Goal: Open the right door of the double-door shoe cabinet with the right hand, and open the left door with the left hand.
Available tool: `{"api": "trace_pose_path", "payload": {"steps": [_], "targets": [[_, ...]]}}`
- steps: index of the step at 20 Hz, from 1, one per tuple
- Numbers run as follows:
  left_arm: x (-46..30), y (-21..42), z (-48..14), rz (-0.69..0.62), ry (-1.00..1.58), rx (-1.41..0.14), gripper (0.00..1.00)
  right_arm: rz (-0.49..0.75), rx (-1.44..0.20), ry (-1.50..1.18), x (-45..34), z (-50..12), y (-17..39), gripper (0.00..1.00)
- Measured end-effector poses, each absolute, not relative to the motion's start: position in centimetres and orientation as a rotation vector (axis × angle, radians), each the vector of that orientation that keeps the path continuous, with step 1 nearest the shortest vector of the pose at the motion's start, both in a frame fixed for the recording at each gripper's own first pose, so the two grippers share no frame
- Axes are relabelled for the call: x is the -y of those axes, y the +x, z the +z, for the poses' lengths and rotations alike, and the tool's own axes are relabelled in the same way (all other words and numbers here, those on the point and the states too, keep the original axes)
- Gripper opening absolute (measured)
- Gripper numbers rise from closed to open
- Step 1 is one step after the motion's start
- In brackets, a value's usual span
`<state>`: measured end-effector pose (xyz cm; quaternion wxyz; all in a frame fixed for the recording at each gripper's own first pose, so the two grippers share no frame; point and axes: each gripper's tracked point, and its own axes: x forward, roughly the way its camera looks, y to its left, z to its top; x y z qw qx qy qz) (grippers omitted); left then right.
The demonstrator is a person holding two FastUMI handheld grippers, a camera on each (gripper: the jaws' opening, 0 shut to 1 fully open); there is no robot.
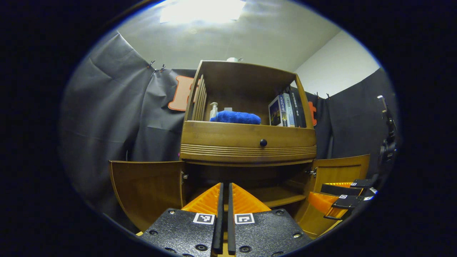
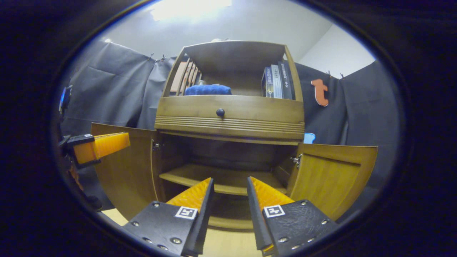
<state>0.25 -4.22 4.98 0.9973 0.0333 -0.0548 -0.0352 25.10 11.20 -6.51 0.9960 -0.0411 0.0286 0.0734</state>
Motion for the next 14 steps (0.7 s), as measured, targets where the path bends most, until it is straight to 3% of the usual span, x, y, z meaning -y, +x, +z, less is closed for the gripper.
{"api": "trace_pose_path", "payload": {"steps": [3,4,6,7,13,14], "targets": [[4.7,0.5,4.9,-0.082,0.064,0.118,0.06,0.154,-0.032,-0.075,-11.5,-6.0,25.0,0.53],[4.7,0.5,5.0,-0.079,0.065,0.122,0.14,0.149,-0.024,-0.076,-11.4,-6.1,24.9,0.67],[4.2,0.3,5.1,-0.064,0.069,0.143,0.67,0.140,-0.005,-0.085,-11.2,-5.5,25.5,0.97],[4.5,0.6,5.4,-0.069,0.067,0.152,0.93,0.140,-0.001,-0.086,-11.3,-5.5,25.8,0.97],[4.4,1.2,5.0,-0.079,0.064,0.145,0.92,0.131,-0.016,-0.090,-11.4,-6.1,25.7,0.97],[4.3,1.3,4.8,-0.078,0.061,0.141,0.95,0.128,-0.015,-0.089,-11.3,-6.1,25.7,0.97]]}}
